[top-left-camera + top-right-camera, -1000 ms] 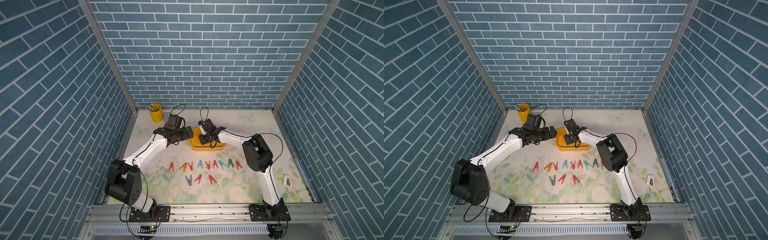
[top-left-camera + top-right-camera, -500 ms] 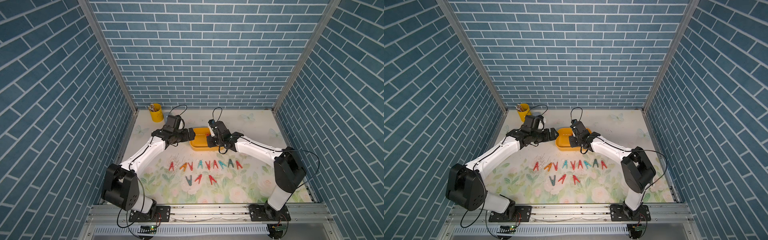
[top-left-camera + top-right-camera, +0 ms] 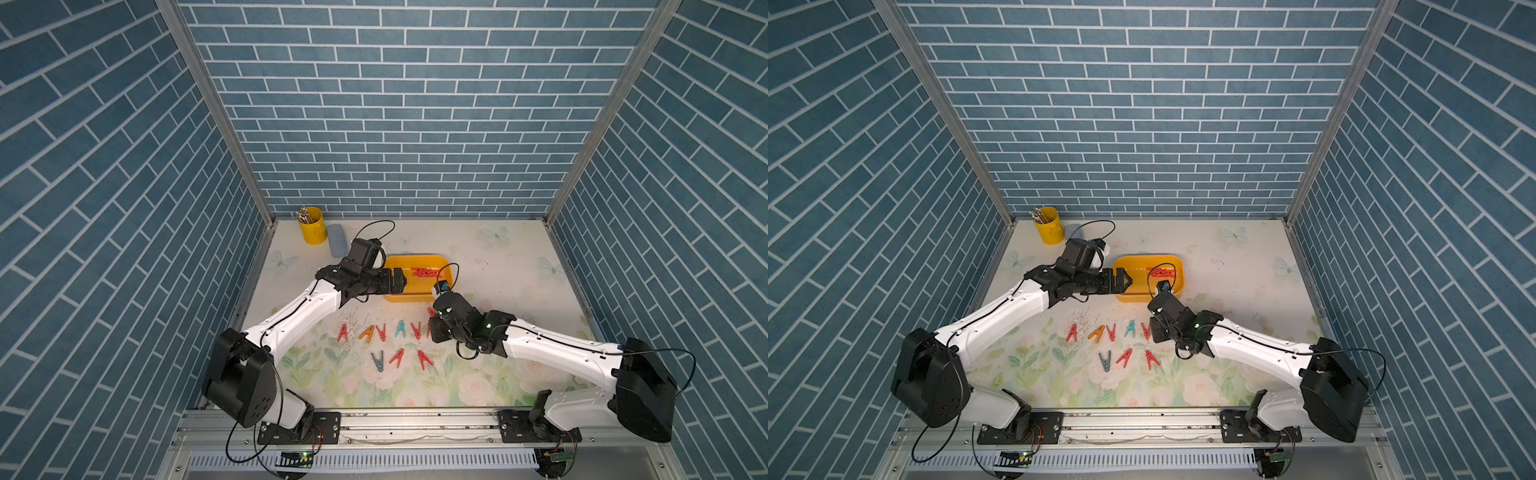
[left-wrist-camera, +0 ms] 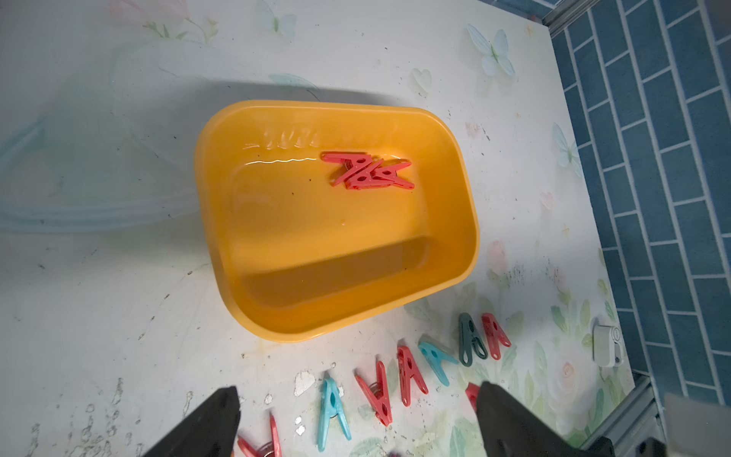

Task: Take the clothespins out of the storage box
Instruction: Place the clothespin at the center of the board.

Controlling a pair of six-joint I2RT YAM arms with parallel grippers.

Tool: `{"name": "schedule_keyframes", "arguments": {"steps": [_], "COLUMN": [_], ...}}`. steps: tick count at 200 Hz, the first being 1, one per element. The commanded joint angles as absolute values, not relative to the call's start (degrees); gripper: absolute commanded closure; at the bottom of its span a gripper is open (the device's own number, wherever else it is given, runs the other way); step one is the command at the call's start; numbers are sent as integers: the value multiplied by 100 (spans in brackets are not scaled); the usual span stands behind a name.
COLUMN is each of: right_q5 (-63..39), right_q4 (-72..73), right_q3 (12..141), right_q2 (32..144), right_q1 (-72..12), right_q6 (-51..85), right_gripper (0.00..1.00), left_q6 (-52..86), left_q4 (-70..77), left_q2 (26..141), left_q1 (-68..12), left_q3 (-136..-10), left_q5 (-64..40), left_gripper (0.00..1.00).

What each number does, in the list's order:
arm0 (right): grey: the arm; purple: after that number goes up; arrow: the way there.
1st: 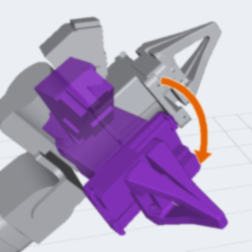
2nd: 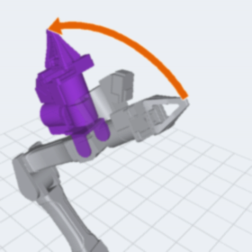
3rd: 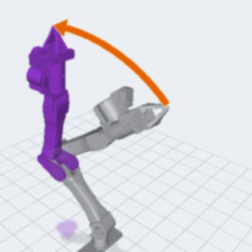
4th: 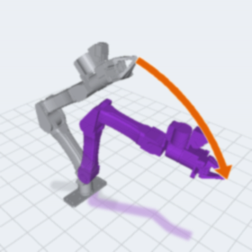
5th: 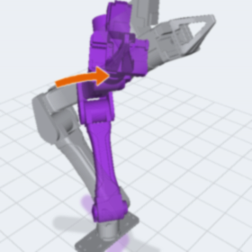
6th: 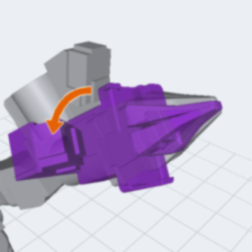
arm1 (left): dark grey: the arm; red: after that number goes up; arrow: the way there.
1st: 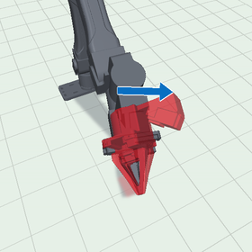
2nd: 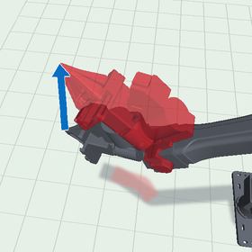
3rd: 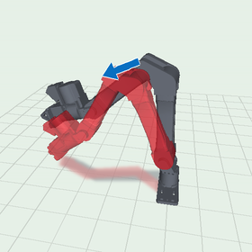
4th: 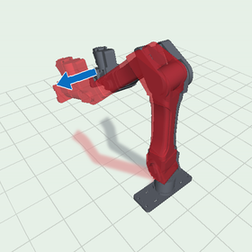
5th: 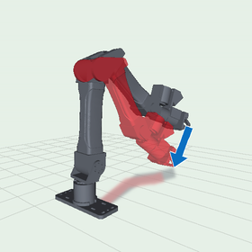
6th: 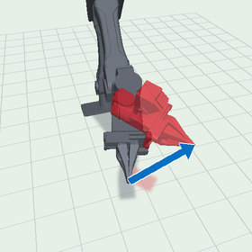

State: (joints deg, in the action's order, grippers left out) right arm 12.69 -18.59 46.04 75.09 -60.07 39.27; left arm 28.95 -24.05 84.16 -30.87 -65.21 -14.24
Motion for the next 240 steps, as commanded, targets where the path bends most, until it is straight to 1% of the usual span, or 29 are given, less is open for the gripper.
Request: {"name": "schedule_keyframes", "arguments": {"steps": [1, 24, 56, 134, 144, 154, 172, 186, 196, 211, 228, 240], "right_q5": [1647, 1800, 1817, 1745, 1710, 1695, 1701, 1763, 1822, 1883, 1995, 2133], "right_q4": [-2094, -2081, -1833, -1404, -1346, -1345, -1408, -1509, -1586, -1706, -1907, -2103], "right_q3": [4238, 3864, 3389, 2870, 2867, 2878, 2933, 2986, 3026, 3083, 3197, 3314], "right_q2": [7294, 7200, 7169, 7424, 7459, 7495, 7481, 7383, 7295, 7164, 7003, 6897], "right_q1": [-6381, -6788, -7078, -7273, -7270, -7275, -7277, -7277, -7277, -7276, -7270, -7273], "right_q6": [4792, 5286, 5776, 6131, 6127, 6135, 6124, 6121, 6105, 6080, 6001, 5939], "right_gripper": [100, 100, 100, 99, 96, 90, 85, 75, 70, 65, 63, 59], "left_q6": [2924, 2949, 3027, 3093, 3094, 3101, 3111, 3109, 3103, 3093, 3069, 3057], "left_q4": [-2390, -2408, -2439, -2531, -2540, -2544, -2543, -2531, -2514, -2505, -2496, -2480], "left_q2": [8326, 8334, 8322, 8249, 8249, 8261, 8277, 8309, 8337, 8418, 8507, 8594], "left_q1": [-3214, -3273, -3344, -3438, -3437, -3443, -3448, -3448, -3460, -3462, -3486, -3496], "left_q3": [-6535, -6555, -6550, -6503, -6510, -6512, -6521, -6542, -6563, -6621, -6707, -6774], "left_q5": [-1313, -1295, -1224, -1072, -1055, -1017, -993, -993, -993, -1018, -1020, -1017], "left_gripper": [0, 1, 0, 0, 0, 0, 0, 0, 0, 1, 1, 1]}}
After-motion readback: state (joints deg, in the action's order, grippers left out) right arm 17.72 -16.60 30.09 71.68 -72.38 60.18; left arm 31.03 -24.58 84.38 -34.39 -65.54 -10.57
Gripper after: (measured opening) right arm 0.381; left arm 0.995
